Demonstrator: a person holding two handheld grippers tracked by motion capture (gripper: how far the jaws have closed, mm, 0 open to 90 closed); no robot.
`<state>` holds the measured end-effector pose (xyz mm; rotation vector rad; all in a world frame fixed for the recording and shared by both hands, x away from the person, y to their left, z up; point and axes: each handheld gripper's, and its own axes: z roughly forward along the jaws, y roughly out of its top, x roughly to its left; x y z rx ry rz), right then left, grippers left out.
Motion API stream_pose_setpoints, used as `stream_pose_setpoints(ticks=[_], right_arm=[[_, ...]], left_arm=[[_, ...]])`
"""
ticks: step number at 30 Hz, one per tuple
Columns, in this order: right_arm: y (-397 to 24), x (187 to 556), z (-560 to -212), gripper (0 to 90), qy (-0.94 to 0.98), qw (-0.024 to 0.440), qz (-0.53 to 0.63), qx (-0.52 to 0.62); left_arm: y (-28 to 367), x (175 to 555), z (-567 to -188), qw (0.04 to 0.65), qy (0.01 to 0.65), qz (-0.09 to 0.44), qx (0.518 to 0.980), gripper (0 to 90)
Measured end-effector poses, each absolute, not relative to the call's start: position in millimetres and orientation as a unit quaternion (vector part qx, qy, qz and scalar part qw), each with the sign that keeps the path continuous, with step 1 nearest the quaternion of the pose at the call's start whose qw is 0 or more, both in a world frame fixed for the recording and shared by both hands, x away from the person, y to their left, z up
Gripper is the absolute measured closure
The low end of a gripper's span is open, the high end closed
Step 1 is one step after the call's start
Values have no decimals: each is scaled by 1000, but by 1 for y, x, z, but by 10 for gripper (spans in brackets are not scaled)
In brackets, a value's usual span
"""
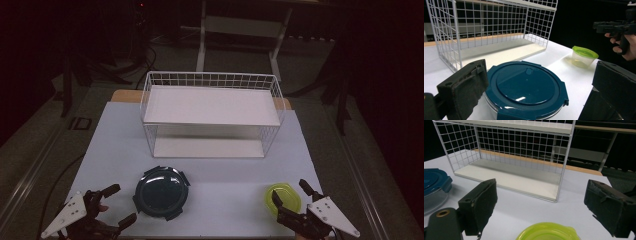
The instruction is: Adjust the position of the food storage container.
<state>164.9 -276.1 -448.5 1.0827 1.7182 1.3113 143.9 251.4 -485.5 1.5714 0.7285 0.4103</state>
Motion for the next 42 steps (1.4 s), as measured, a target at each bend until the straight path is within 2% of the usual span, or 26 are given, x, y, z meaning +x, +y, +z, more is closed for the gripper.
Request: stream_pose_setpoints(ticks=[11,16,19,25,31,35,37,42], right_arm=[[-278,161,-444,112,659,357,512,419],[-278,162,-443,112,659,357,512,420],[-278,162,-443,112,658,358,511,421],[-278,163,-443,112,659,357,511,421],[-279,164,-444,112,660,355,511,421],[-279,164,-444,112,661,355,510,422],[-278,164,-445,112,661,355,510,421],[-278,164,-445,112,663,353,509,420]], left_arm=[[253,139,-470,637,312,181,681,0],[268,142,-453,639,312,163,684,0],[277,146,-447,623,310,172,697,0],[284,155,-446,604,309,170,715,57],[288,165,-462,590,313,149,729,236],[285,168,-474,572,323,129,742,409],[278,170,-484,542,323,114,767,485],[274,175,-498,500,338,101,791,696]])
